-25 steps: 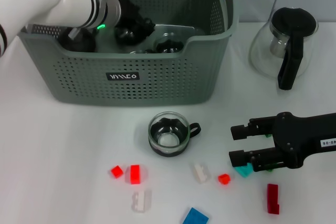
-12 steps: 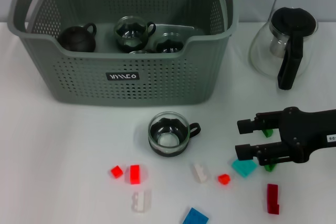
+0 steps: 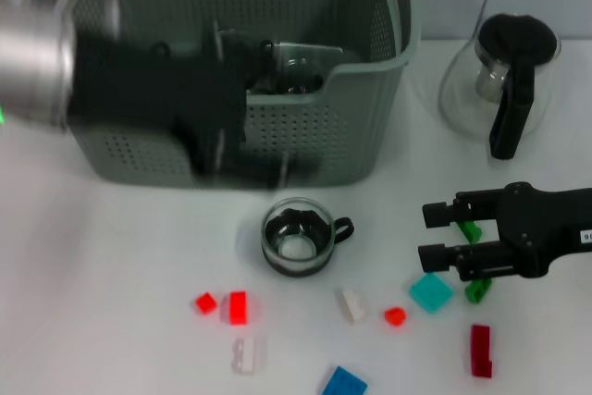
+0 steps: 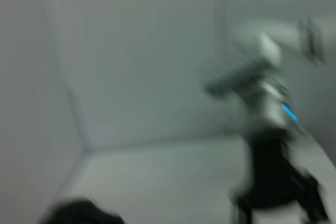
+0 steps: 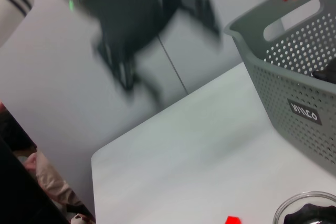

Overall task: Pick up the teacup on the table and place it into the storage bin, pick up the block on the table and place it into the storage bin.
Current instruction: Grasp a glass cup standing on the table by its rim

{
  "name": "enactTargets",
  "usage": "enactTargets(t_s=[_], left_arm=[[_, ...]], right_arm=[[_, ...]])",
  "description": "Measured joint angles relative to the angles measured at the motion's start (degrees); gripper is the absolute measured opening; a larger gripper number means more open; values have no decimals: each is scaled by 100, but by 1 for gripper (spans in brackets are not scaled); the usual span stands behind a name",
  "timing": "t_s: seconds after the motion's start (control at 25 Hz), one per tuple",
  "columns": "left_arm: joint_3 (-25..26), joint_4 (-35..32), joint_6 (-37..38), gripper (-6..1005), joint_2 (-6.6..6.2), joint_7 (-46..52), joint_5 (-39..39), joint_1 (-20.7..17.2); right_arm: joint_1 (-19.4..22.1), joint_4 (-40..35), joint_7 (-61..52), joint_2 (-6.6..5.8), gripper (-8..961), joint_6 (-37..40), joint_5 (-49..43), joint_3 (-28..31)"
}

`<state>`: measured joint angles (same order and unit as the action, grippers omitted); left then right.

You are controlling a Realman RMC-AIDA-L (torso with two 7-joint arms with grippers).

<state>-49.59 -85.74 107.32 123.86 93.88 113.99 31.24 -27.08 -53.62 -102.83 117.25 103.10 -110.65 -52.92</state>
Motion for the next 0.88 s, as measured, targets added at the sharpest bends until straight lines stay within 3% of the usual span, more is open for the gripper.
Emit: enactTargets(t_s=[0.08,0.24,0.72,0.88], left_arm=[[-453,-105,3,755,74,-219,453,-227],[-1211,-29,-210,755,88,-228,1096,-367],[-3318,931,-2188,756,92,654,2709,50],[-3769,1201,-2696,756,94,949,3057,148]], right_arm=[[-6,5,-9,14,757,0,0,19],[-8,42,-46,21,757,-1,-1,28],[-15,152,-57,2,756,-1,-2,46],[-4,210,-48,-4,756,0,-13,67]])
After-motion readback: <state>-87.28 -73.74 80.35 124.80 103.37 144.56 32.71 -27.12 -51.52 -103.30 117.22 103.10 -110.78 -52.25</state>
